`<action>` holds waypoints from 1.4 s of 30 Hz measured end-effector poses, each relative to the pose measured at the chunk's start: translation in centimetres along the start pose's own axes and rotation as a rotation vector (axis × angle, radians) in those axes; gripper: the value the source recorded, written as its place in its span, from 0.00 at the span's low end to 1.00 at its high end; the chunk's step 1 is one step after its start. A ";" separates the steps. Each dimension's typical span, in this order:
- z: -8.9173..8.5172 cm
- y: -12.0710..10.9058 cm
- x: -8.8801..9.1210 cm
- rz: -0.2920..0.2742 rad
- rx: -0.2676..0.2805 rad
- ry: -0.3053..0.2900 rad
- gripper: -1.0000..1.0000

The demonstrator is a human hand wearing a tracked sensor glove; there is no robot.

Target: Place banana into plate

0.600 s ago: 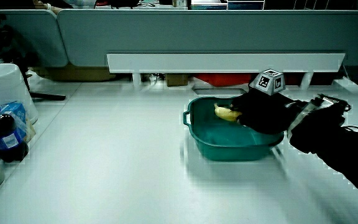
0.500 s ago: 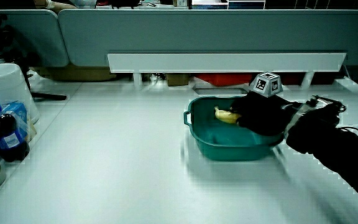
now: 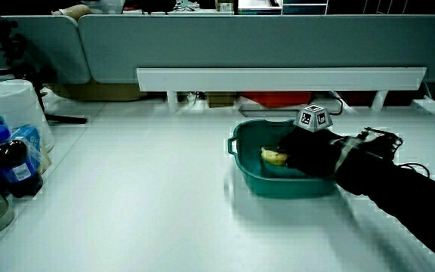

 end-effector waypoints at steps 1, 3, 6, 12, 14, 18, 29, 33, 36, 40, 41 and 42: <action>-0.2 0.1 0.1 -0.001 -0.003 0.008 0.50; -0.4 0.1 0.2 0.000 -0.015 0.017 0.50; -0.9 0.3 0.1 -0.008 -0.029 -0.003 0.50; -1.5 0.9 0.0 -0.005 -0.073 -0.002 0.50; -1.6 0.9 0.0 -0.017 -0.068 -0.021 0.50; -1.5 1.0 -0.4 -0.010 -0.075 -0.031 0.50; -1.9 1.1 -0.4 -0.016 -0.080 -0.047 0.45; -2.0 1.1 -0.2 -0.025 -0.079 -0.049 0.40; -2.0 1.0 -0.4 -0.019 -0.078 -0.054 0.37; -2.2 1.0 -0.2 -0.021 -0.093 -0.043 0.32; -2.2 1.0 -0.2 -0.021 -0.095 -0.043 0.31; -2.3 1.2 -0.1 -0.016 -0.100 -0.040 0.30</action>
